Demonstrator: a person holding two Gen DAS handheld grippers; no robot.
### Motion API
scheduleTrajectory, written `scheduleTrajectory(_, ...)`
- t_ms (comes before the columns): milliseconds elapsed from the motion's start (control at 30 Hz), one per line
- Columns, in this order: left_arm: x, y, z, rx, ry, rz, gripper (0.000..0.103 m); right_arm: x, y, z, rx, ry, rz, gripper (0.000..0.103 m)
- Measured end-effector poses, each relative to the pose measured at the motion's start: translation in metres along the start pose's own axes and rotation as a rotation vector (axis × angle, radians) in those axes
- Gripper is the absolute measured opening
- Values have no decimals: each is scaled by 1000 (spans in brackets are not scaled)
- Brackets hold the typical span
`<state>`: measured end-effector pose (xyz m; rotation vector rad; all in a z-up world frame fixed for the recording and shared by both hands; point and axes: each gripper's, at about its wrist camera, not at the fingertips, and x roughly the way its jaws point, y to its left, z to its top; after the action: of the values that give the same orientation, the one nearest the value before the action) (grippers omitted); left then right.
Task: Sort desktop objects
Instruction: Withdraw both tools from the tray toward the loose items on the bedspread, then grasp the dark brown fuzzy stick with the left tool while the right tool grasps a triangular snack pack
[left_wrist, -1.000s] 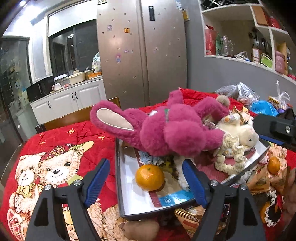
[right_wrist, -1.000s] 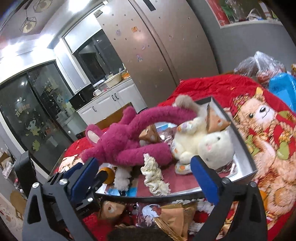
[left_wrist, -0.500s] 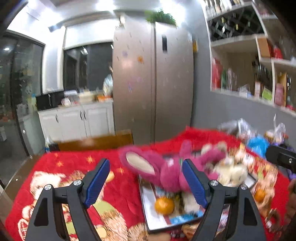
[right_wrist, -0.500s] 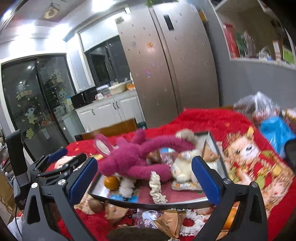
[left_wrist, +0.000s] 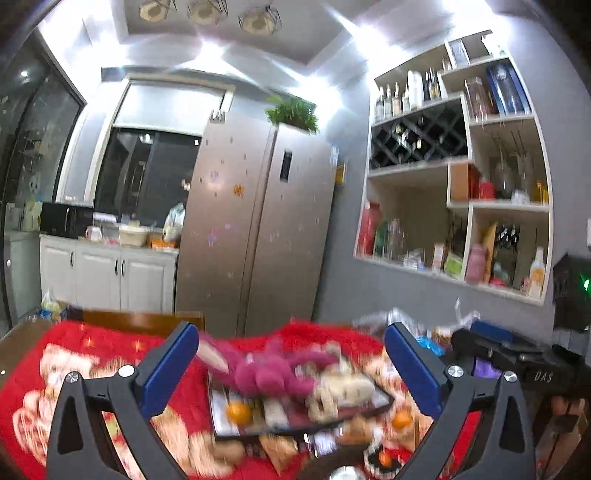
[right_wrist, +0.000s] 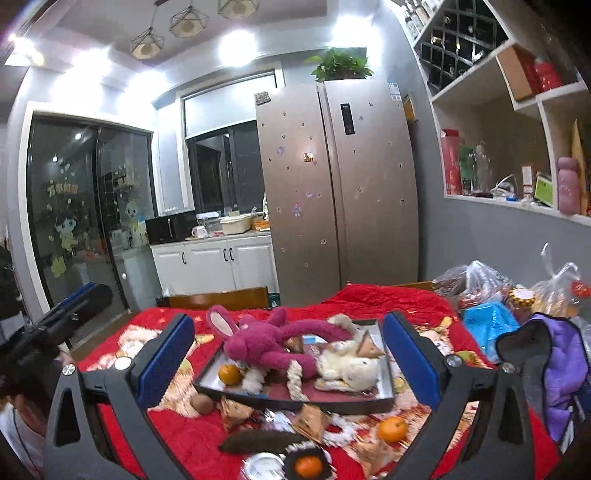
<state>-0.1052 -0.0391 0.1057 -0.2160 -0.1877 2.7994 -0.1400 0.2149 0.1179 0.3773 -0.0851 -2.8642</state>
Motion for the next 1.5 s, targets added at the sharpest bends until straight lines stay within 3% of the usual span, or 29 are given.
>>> scheduleTrajectory(67, 8, -12, -20, 86, 65, 33, 103, -7, 0, -14, -42, -16, -13, 103)
scheduleTrajectory(200, 25, -31, -71, 251, 85, 133, 103, -7, -10, -42, -44, -31, -4, 103)
scheduleTrajectory(267, 38, -34, -91, 268, 139, 131, 103, 3, -23, -55, -11, 19, -8, 103)
scheduleTrajectory(367, 64, -35, -101, 251, 320, 78, 103, 20, -43, -76, 7, 121, -1, 103)
scheduleTrajectory(500, 79, -15, -111, 121, 449, 78, 103, 44, -71, -92, 124, 253, -11, 103)
scheduleTrajectory(667, 89, 0, -117, 40, 529, 88, 103, 56, -97, -103, 228, 339, -34, 98)
scheduleTrajectory(800, 94, -9, -122, 87, 569, 88, 103, 70, -105, -114, 216, 427, -100, 88)
scheduleTrajectory(933, 100, -19, -126, 142, 597, 78, 103, 83, -104, -127, 219, 491, -96, 86)
scheduleTrajectory(1167, 119, -18, -125, 92, 623, 82, 103, 90, -102, -136, 199, 522, -123, 86)
scheduleTrajectory(1400, 145, -23, -141, 86, 757, 44, 103, 100, -109, -143, 227, 567, -129, 86)
scheduleTrajectory(1500, 150, -21, -141, 61, 768, 28, 103, 106, -108, -148, 222, 593, -124, 81)
